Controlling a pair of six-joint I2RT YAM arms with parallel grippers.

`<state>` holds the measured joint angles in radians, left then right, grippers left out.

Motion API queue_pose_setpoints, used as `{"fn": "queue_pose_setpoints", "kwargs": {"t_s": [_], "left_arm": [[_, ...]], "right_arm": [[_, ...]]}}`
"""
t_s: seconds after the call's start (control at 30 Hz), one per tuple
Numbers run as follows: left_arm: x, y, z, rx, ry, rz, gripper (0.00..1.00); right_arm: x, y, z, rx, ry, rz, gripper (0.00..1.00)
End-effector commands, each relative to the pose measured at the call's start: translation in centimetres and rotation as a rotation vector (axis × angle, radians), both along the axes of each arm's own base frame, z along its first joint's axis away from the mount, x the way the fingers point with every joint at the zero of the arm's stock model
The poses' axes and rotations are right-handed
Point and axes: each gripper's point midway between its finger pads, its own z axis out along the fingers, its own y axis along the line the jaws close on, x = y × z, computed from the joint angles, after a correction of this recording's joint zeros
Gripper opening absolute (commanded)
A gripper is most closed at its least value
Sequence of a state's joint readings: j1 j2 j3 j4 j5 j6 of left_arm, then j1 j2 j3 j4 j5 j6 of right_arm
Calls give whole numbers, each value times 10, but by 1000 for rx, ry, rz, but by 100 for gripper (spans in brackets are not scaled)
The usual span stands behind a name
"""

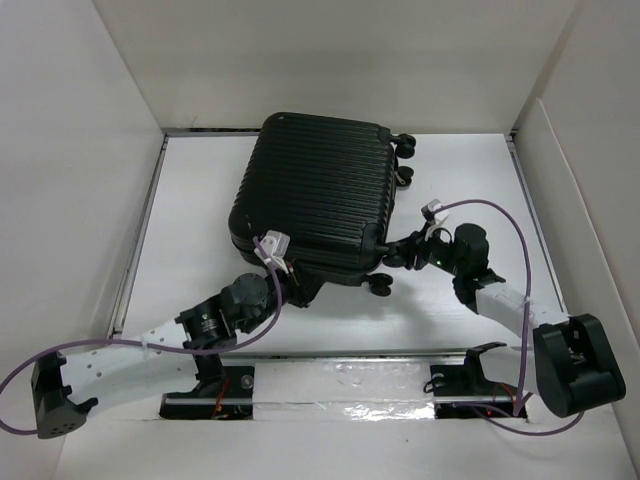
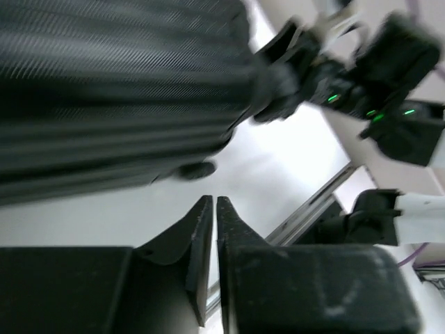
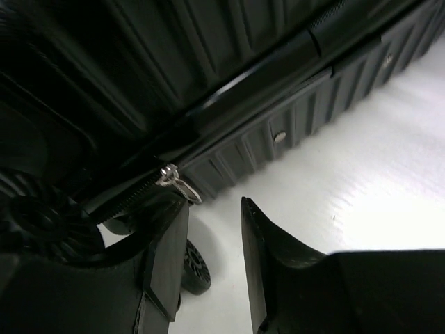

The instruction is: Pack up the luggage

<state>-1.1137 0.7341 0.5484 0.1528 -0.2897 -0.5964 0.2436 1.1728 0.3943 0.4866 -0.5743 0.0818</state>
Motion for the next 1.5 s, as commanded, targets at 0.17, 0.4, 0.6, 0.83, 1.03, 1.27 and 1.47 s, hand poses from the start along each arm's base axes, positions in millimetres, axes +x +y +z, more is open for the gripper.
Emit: {"fn": "queue_pose_setpoints", "kwargs": {"t_s": [0.17, 0.4, 0.6, 0.83, 1.03, 1.27, 1.47], "left_arm": [[-12, 14, -73, 32, 148, 33, 28], [-2, -5, -83, 74, 130, 18, 33], [9, -20, -83, 59, 95, 31, 34], [34, -29, -75, 60, 28, 118, 35], [53, -40, -65, 25, -8, 187, 35], [72, -48, -56, -12, -22, 245, 35], [82, -60, -49, -23, -32, 233, 35]], "right_arm": [[2, 18, 21, -10, -216, 118, 47], [-4, 35, 20, 37, -233, 241, 47], [-7, 47, 19, 82, -213, 262, 25], [-25, 63, 3, 62, -148, 194, 0], [-61, 65, -20, 4, -26, 19, 0], [-107, 80, -33, 16, 42, -59, 0], [-142, 122, -30, -12, 16, -78, 0]]}}
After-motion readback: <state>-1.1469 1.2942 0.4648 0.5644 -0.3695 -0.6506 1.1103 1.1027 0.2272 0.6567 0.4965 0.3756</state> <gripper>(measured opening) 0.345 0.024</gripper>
